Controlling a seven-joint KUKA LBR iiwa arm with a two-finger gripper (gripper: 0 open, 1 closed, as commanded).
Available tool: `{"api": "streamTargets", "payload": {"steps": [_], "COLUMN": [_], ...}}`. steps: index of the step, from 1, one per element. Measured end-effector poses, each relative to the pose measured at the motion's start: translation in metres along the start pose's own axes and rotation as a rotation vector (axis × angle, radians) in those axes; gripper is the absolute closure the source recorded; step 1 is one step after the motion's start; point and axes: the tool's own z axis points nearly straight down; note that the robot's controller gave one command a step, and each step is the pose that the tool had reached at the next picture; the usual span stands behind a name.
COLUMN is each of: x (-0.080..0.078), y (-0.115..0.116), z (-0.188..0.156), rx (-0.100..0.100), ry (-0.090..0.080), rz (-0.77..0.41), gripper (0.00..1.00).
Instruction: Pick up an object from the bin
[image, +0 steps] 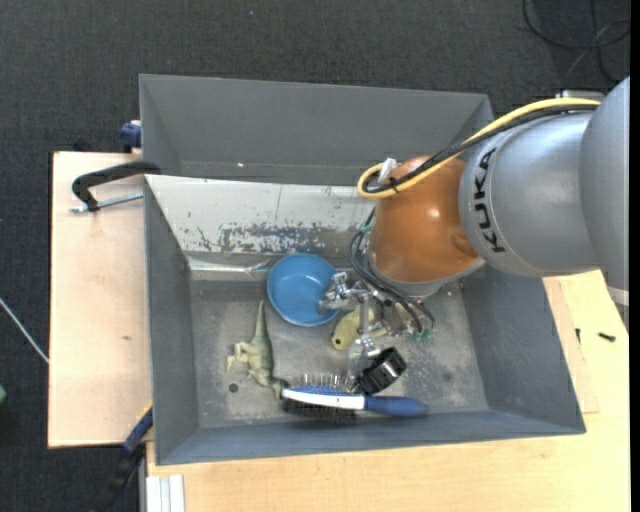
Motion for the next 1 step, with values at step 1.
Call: {"api": "streamTargets", "payload": {"steps": [1], "x": [-0.0019], "y": [0.0004], "z": [-0.0036], "rx": [0.000], "ry": [-0.006], "rz": [0.000], "gripper": [1.00]}}
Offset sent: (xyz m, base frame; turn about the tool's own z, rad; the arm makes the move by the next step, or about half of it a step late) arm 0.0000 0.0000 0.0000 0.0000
